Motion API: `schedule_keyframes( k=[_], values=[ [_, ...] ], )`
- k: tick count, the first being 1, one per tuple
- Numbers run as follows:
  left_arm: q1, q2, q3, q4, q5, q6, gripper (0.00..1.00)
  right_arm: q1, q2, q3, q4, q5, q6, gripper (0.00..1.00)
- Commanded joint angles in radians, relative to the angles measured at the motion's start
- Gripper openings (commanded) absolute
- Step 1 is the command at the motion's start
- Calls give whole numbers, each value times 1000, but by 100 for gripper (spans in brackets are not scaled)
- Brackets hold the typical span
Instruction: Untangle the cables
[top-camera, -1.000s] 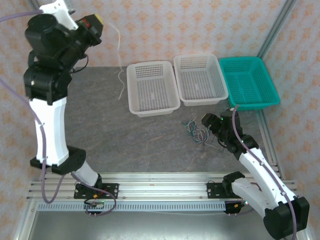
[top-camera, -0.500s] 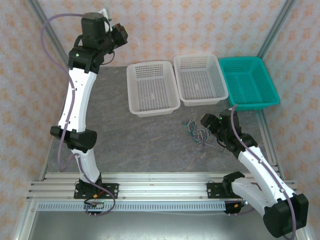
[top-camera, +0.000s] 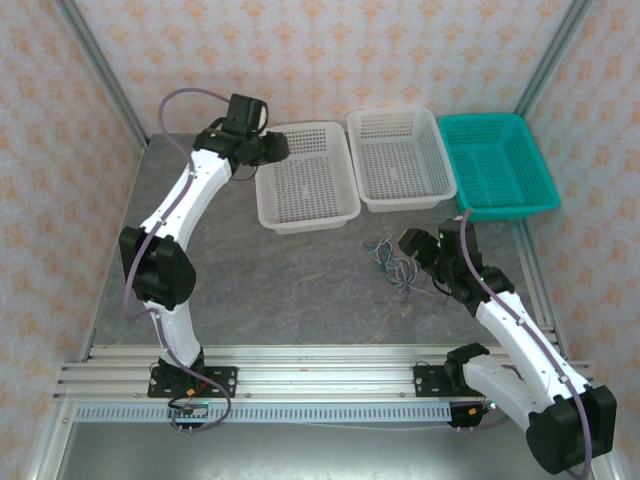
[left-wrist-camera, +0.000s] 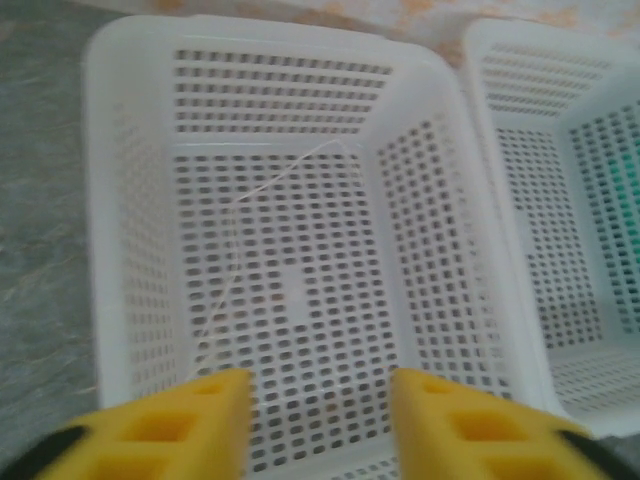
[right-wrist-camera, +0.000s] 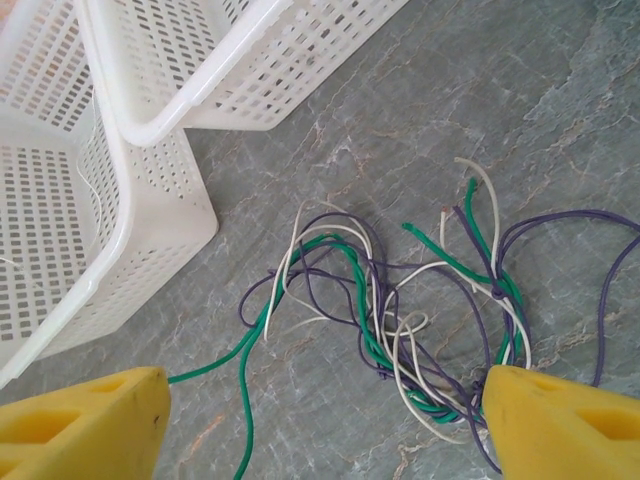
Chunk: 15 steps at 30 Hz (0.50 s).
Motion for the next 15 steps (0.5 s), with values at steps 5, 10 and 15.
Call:
schedule_keyframes(
  k=[5, 10, 15],
  values=[
    [-116, -223, 7, 46, -97, 46, 74, 1, 38, 49, -79, 69, -1, 82],
    [-219, -418, -92, 76, -106, 49, 76, 1, 112, 48, -112, 146, 15, 82],
    [-371, -618, -355, 185, -104, 4, 76, -2, 249, 44, -69, 196, -4, 82]
  ],
)
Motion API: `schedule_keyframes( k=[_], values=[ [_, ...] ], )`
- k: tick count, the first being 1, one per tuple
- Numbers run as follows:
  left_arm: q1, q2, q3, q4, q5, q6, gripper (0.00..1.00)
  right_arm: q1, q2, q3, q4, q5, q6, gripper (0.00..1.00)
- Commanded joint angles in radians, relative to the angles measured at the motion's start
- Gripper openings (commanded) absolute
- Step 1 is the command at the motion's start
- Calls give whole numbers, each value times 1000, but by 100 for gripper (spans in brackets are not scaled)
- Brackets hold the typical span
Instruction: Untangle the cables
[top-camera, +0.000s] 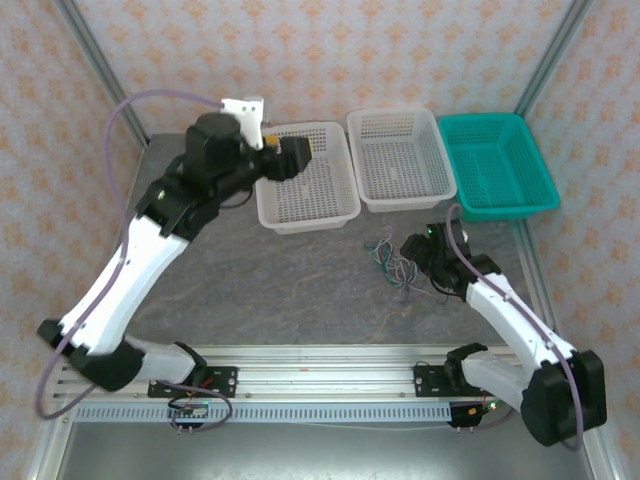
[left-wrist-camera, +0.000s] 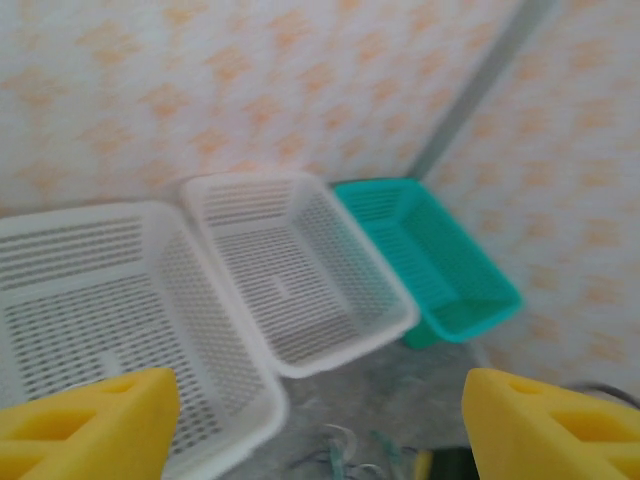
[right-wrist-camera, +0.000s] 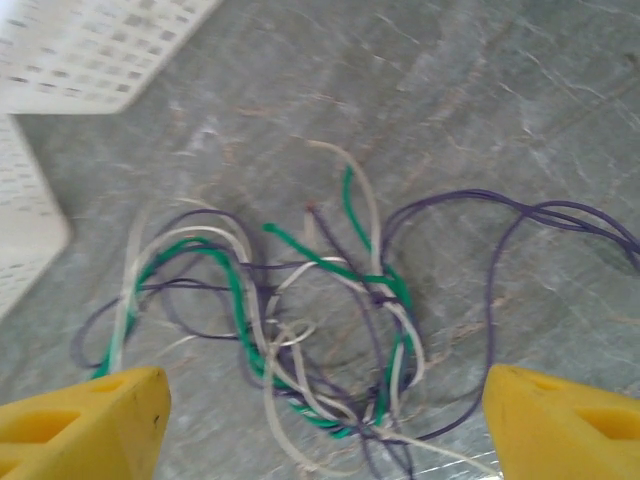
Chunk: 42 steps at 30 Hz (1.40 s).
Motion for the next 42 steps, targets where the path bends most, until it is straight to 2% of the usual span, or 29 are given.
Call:
schedule_keyframes(
  k=[1, 7, 9, 10, 11, 14, 15, 18, 20, 21, 24, 27, 29, 32, 38, 42],
  values=[
    [-82, -64, -186, 73, -27, -37, 76, -3, 78, 21, 9, 77, -17, 82],
    [-234, -173, -467, 160, -72, -124, 76, -5, 259, -10, 193, -29, -71, 79],
    [-260, -181, -516, 164, -92, -153, 76, -5, 336, 13, 200, -39, -74, 73],
    [-269, -183, -538, 164, -101, -170, 76, -5, 372, 19, 204, -38, -75, 67],
    [-276, -183, -559, 169, -103, -178, 76, -5, 399, 20, 215, -34, -74, 56],
    [-284, -186, -603, 165, -110, -216, 76, -5, 417, 16, 234, -62, -116, 20],
    [-285, -189, -615, 161, -112, -220, 76, -3, 404, 15, 228, -78, -140, 16],
    [-287, -221, -643, 139, -134, -233, 76, 4, 273, -17, 221, -82, -237, 14],
    [-287, -248, -647, 111, -166, -239, 76, 12, 128, -61, 237, -57, -297, 14],
    [-287, -258, -644, 96, -179, -240, 76, 16, 51, -83, 256, -55, -331, 11],
    [-287, -282, -615, 39, -238, -238, 77, 40, -162, -143, 343, -60, -476, 0],
    [-287, -278, -563, -5, -259, -221, 77, 49, -280, -184, 475, -102, -549, 0],
    [-288, -262, -530, -10, -234, -195, 77, 78, -294, -197, 567, -77, -571, 0],
    [-287, -235, -509, 15, -178, -189, 77, 126, -267, -178, 644, -130, -751, 0],
    [-287, -203, -543, 187, -53, -238, 77, 201, -137, -89, 652, -104, -966, 0],
    [-285, -128, -504, 180, -126, -284, 78, 227, -79, -68, 683, -195, -1048, 0]
  ],
)
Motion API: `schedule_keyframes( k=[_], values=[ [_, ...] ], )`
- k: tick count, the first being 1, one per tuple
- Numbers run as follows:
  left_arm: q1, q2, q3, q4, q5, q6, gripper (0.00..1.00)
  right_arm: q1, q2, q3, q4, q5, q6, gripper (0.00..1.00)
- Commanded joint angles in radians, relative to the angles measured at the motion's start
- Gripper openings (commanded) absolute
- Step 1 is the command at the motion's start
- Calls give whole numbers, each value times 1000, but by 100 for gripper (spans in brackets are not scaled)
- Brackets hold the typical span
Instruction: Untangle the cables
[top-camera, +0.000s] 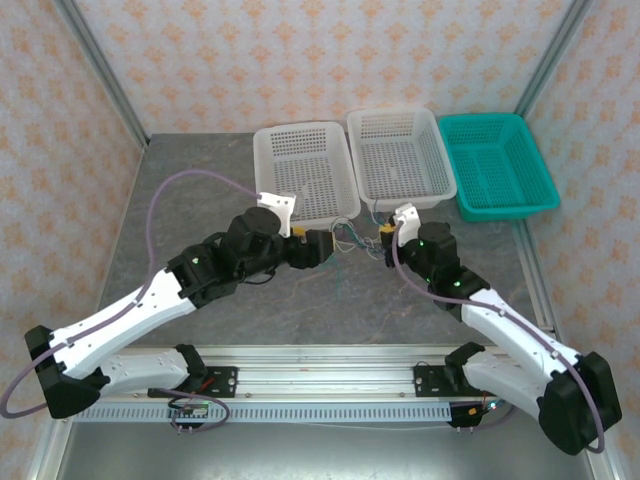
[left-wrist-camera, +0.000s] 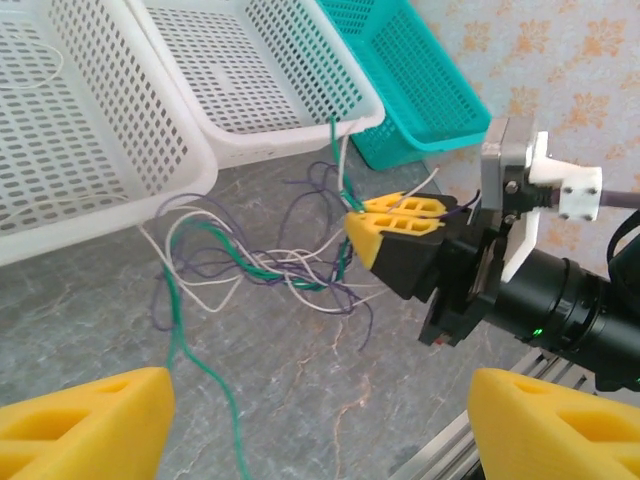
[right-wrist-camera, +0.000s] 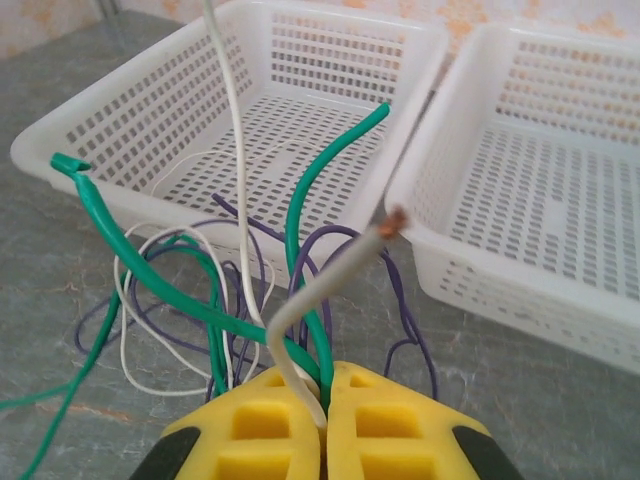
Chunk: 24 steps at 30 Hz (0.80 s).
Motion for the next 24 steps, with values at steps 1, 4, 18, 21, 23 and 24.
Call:
schedule_keyframes(
  k=[1, 4, 18, 21, 23, 24],
  values=[
    [0, 69, 43, 34, -47, -53, 74, 25, 28, 50, 75, -113, -142, 0],
    [54, 164, 101, 29, 3, -86, 58, 47, 65, 82, 43, -191, -153, 0],
    [139, 305, 94, 225, 146, -178, 5, 95, 54, 67, 47, -210, -17, 0],
    [141, 286, 78, 214, 128, -184, 0, 94, 48, 52, 63, -167, 2, 0],
    [147, 262, 60, 214, 116, -191, 0, 95, 51, 37, 78, -111, 28, 7],
    [152, 242, 55, 209, 105, -194, 0, 95, 55, 22, 90, -52, 64, 10]
  ],
)
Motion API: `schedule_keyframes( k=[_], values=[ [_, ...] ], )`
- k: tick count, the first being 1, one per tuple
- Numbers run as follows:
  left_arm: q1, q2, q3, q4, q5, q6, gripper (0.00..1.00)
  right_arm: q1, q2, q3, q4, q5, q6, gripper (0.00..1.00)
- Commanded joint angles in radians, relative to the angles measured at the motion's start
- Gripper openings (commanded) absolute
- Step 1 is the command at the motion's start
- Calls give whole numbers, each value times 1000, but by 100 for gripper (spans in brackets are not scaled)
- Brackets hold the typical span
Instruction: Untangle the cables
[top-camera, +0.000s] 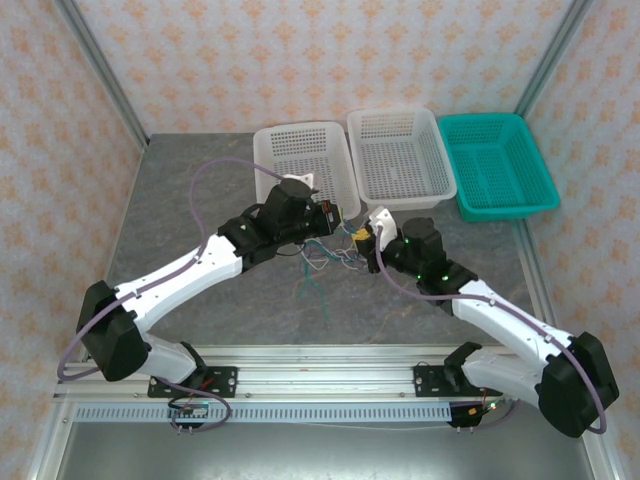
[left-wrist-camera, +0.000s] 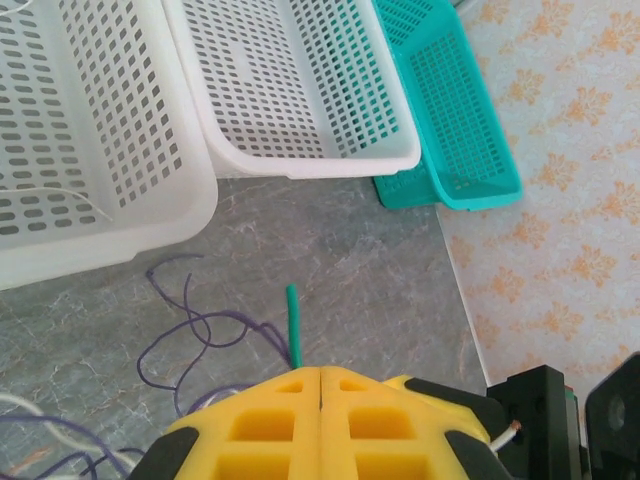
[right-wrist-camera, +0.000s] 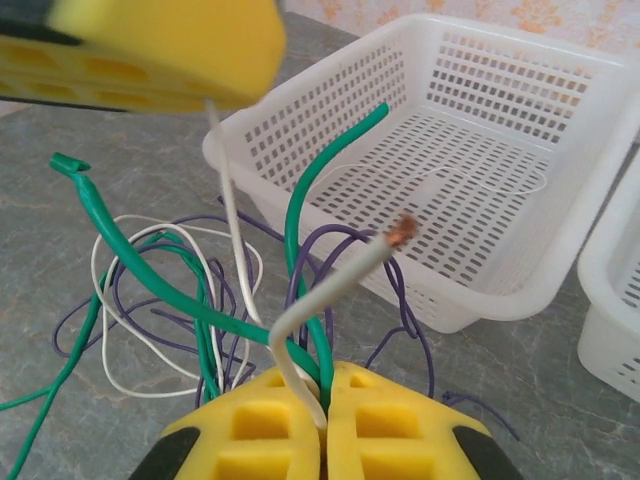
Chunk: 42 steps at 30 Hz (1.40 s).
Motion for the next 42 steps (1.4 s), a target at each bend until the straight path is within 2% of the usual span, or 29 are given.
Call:
schedule_keyframes(
  k=[1, 4, 5, 9, 12, 16, 21, 23, 26, 28, 33, 36, 38, 42],
  values=[
    [18, -74, -22, 5, -34, -20, 0, 5, -10, -45, 87, 184, 130, 11],
    [41, -145, -31, -28, -59, -22, 0, -1, 27, -101, 102, 418, 351, 12],
    [49, -165, -28, -45, -69, -20, 0, -10, 38, -117, 96, 455, 412, 12],
    [66, -256, -28, -124, -130, -15, 0, -67, 79, -186, 73, 508, 607, 14],
    [71, -325, -28, -176, -172, -6, 0, -122, 98, -196, -23, 546, 733, 20],
    [73, -403, -28, -225, -223, 1, 0, -191, 116, -200, -96, 542, 815, 20],
    [73, -440, -35, -256, -241, -4, 0, -221, 116, -192, -118, 485, 823, 20],
    [73, -433, -44, -248, -219, -8, 0, -221, 98, -188, -97, 391, 781, 23],
    [73, -412, -62, -260, -187, -10, 0, -220, 30, -199, -34, 184, 757, 33],
    [73, -406, -96, -290, -190, -15, 0, -199, -27, -185, -41, 91, 759, 36],
    [73, -446, -211, -329, -271, -39, 0, -69, -39, -62, -212, 32, 772, 39],
    [73, -466, -237, -292, -249, -39, 0, 24, 0, -59, -81, -87, 822, 41],
    [73, -466, -229, -297, -247, -29, 0, 93, 32, -70, 48, -109, 867, 47],
    [73, -468, -228, -307, -247, -25, 0, 251, 143, -45, 204, -39, 823, 55]
  ],
)
